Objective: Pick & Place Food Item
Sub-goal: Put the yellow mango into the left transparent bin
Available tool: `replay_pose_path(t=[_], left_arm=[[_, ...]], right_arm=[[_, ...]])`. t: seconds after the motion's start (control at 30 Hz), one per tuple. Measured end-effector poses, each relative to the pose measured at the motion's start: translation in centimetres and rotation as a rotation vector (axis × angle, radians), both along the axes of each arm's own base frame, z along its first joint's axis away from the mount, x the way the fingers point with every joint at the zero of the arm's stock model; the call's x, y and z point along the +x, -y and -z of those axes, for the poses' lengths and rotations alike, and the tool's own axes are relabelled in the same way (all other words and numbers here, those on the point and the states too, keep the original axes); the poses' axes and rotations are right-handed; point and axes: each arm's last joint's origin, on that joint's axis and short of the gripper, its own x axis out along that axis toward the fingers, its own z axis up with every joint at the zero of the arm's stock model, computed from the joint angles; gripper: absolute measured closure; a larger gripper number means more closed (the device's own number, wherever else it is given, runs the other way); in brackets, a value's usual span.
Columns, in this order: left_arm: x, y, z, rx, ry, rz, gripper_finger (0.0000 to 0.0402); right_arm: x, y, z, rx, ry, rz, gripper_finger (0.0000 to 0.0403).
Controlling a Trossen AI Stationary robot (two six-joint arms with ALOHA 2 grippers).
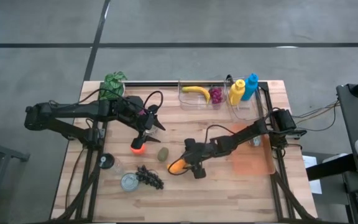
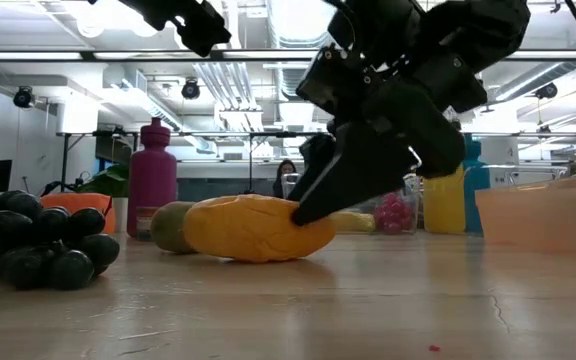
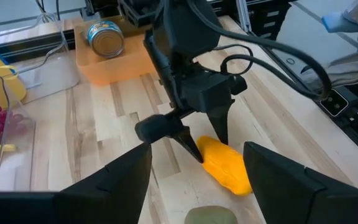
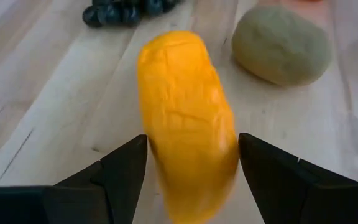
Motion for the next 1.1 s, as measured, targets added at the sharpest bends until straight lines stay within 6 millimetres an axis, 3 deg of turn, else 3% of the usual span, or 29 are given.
replay_pose_path(t=[0.33,0.87,1.1], left_arm=[[0.00,0.00,-0.01,0.000,0.001,0.000,0.0152],[0.01,0.00,-0.04,0.000,0.004,0.000,0.0129],[0.01,0.00,-0.04,0.000,0.004,0.000,0.0124]], right_arm=[[1.03,0.53,1.18,0.086,0.014,-0.060,0.0151],[0.90,0.51,1.13,0.085,0.009,-0.061,0.0213],[0.90,0.51,1.13,0.089,0.007,-0.057,0.0218]])
